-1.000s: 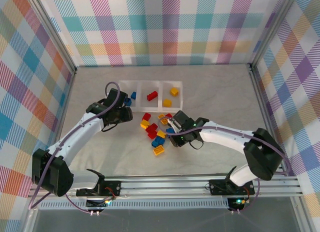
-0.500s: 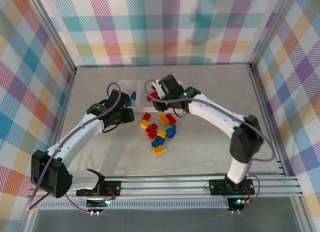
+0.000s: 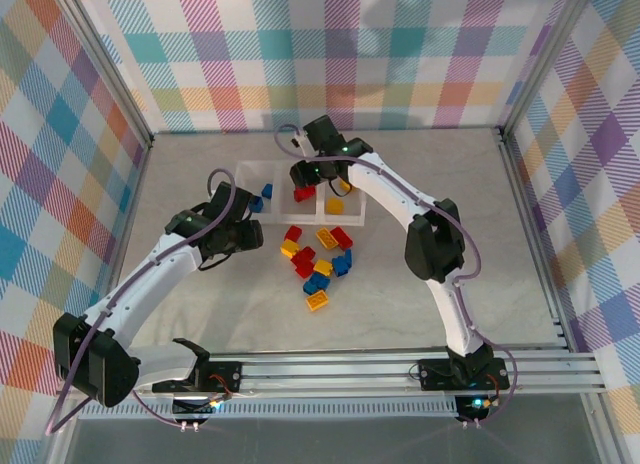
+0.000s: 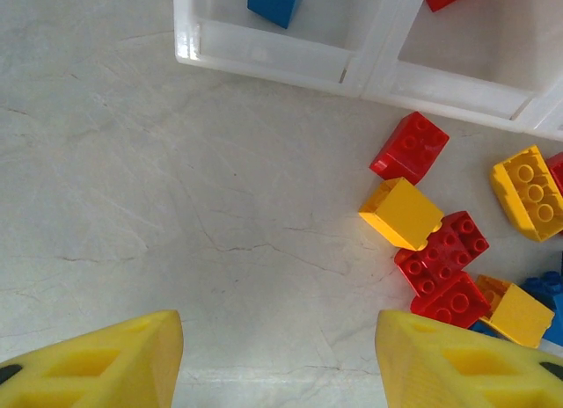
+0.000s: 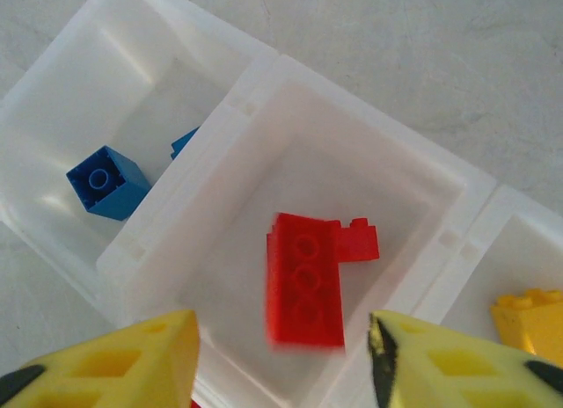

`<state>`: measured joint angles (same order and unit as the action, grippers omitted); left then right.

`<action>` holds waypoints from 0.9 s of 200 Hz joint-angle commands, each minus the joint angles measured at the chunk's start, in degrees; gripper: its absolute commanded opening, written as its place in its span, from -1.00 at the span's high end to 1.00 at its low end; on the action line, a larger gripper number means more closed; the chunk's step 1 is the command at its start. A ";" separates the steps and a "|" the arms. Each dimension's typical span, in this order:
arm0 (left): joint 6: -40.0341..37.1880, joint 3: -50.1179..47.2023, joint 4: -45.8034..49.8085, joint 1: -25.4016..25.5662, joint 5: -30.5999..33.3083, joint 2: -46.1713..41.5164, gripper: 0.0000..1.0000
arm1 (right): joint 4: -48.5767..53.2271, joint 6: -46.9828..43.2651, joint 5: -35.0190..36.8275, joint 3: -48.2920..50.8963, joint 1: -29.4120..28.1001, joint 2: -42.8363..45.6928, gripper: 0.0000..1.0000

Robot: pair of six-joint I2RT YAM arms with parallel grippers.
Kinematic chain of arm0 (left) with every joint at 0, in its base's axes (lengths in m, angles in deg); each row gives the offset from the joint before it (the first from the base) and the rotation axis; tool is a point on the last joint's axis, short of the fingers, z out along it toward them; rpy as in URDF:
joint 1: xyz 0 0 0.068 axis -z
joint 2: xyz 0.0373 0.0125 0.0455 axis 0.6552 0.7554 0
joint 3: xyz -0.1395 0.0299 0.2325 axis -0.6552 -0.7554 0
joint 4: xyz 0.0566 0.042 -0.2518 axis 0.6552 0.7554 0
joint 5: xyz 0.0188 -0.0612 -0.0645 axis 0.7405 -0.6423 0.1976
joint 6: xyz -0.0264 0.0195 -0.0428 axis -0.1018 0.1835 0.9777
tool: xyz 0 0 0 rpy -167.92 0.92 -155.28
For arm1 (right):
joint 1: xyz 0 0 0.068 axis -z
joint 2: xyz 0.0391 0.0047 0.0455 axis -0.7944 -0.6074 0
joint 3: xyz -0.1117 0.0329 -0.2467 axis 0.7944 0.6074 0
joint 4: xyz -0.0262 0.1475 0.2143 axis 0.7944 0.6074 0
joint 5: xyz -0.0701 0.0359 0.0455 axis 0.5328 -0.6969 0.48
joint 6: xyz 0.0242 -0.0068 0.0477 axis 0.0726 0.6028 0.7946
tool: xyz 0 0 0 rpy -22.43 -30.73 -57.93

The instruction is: Sort the legos into containers by color

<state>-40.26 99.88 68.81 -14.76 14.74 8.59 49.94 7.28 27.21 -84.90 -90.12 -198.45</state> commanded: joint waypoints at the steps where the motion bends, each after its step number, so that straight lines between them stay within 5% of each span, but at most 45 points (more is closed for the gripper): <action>1: -0.51 0.36 2.08 0.61 0.43 -1.17 -0.19 | 2.90 -0.63 -1.58 -1.61 -0.34 1.56 -0.16; 63: 0.83 -2.06 -3.14 2.92 -2.72 1.07 -0.19 | -3.44 3.35 -0.70 21.57 -0.32 18.91 -0.19; 121: 0.56 -3.04 -11.09 5.39 -6.12 11.67 -0.19 | -8.60 12.01 -1.79 45.79 -0.37 37.03 -0.23; 180: -2.57 1.54 -16.70 6.25 -8.35 24.16 -0.18 | -7.17 17.57 2.56 56.38 -0.36 48.09 -0.26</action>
<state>-40.50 98.15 55.32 -8.80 8.20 28.67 43.01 20.63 27.03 -30.96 -90.16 -154.45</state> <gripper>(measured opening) 0.598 0.629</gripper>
